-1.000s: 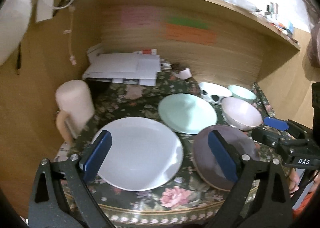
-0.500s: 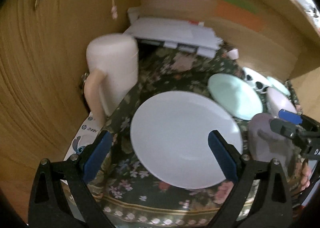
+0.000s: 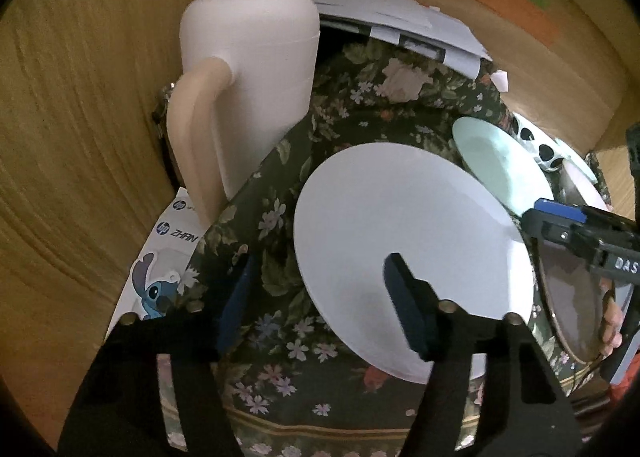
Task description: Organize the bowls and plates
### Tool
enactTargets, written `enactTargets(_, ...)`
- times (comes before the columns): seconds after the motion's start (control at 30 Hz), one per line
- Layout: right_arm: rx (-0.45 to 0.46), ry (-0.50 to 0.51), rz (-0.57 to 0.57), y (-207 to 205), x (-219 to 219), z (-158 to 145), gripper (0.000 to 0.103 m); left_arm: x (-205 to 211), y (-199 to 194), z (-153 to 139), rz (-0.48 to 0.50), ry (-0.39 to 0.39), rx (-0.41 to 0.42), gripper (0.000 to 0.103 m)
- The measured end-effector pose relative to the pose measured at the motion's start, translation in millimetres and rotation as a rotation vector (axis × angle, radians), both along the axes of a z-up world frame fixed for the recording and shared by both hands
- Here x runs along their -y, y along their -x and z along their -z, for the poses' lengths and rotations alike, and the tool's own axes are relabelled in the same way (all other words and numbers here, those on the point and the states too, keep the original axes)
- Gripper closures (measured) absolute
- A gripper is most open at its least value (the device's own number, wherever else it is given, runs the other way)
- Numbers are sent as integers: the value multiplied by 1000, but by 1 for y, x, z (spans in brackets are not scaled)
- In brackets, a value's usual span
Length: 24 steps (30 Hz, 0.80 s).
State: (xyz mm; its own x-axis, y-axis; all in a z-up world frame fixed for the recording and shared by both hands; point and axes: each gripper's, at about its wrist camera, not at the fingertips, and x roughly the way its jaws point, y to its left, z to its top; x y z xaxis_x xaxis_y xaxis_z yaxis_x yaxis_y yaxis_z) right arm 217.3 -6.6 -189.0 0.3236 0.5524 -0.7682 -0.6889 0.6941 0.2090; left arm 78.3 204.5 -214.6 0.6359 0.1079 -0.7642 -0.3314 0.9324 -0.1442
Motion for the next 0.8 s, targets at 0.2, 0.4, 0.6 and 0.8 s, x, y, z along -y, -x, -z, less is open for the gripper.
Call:
enactTargets(0.2, -59, 44, -20, -10, -10, 14, 60, -5, -6, 12, 16, 42, -36, 60)
enactTargets(0.4, -108, 64, -35, -16, -21, 22, 68, -2, -9, 15, 47, 58, -31, 65)
enactTargets(0.6, -108, 72, -27, -16, -27, 22, 69, 0, -13, 15, 61, 70, -31, 66)
enactTargets(0.8, -68, 93, -24, -11, -28, 22, 69, 3, -13, 13, 57, 52, -33, 66)
